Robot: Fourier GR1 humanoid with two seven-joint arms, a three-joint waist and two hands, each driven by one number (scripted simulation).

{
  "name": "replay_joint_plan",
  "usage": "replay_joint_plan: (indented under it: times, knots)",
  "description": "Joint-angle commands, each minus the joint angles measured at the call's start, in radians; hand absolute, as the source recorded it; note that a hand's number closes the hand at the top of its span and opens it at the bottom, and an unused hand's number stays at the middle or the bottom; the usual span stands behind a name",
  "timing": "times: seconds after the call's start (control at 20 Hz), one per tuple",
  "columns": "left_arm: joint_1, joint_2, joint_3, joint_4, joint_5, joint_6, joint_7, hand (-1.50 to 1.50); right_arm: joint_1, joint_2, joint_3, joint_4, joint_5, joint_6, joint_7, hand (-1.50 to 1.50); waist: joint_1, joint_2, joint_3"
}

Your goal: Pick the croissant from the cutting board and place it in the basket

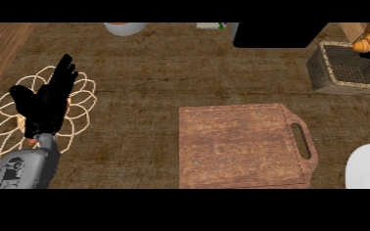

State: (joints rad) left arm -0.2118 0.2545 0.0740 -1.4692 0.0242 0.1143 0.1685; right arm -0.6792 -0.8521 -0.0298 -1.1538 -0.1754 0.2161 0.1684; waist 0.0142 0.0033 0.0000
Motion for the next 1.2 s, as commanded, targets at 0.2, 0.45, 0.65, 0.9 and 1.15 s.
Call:
replay_joint_plan:
  times: [0.2, 0.45, 0.65, 0.9, 1.15]
  knots:
    - [0.003, -0.008, 0.000, -0.013, 0.005, -0.010, -0.009, 0.00, -0.033, -0.174, 0.120, -0.078, 0.367, -0.048, -0.303, 1.50, 0.017, 0.006, 0.000]
    - [0.004, -0.014, 0.005, 0.004, -0.007, 0.003, -0.023, 0.00, -0.006, -0.130, 0.152, 0.018, 0.559, -0.272, -0.496, 1.50, 0.019, 0.008, 0.001]
    - [-0.025, 0.044, 0.056, -0.006, 0.032, -0.047, 0.017, 0.00, -0.151, -0.071, 0.147, 0.198, 0.625, -0.273, -0.531, 1.50, 0.018, 0.004, 0.000]
    - [-0.031, 0.002, 0.037, 0.024, -0.001, -0.019, 0.012, 0.00, -0.219, -0.012, 0.123, 0.349, 0.694, -0.268, -0.584, 1.50, 0.003, 0.001, 0.000]
    - [0.055, -0.040, 0.006, -0.012, -0.021, -0.003, -0.051, 0.00, -0.308, -0.030, 0.207, 0.501, 0.814, -0.187, -0.561, 1.50, 0.028, 0.007, 0.000]
